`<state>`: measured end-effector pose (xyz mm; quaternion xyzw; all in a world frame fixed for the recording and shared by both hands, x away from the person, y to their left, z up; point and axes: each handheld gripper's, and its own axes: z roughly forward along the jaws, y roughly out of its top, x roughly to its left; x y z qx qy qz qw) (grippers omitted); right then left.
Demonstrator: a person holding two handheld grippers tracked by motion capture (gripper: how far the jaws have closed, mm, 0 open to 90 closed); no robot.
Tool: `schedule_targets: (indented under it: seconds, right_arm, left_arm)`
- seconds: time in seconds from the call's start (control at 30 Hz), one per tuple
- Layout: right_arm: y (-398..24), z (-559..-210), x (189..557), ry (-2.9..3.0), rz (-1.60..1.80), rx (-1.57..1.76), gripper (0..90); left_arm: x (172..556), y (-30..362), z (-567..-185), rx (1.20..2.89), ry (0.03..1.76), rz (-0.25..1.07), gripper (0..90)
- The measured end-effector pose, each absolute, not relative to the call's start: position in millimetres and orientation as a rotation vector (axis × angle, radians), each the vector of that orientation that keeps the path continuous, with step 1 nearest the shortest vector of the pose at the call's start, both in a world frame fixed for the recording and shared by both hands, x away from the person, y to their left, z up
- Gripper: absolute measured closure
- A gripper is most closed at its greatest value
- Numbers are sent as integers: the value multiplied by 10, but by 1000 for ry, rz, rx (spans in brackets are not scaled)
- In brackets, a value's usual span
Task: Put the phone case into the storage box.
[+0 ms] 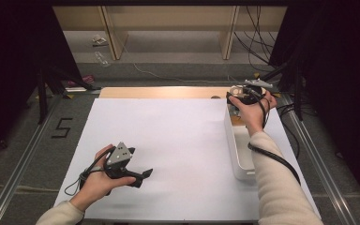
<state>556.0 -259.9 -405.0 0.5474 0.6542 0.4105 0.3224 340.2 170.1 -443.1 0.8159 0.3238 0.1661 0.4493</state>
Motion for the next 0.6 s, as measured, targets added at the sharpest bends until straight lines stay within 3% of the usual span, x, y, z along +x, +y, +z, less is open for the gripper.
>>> schedule_targets:
  seconds: [0.6]
  right_arm:
    - [-2601,-3885,5520,1660,1112,1420,10]
  left_arm:
    - [3404,1699,-4433,2017,800,414,18]
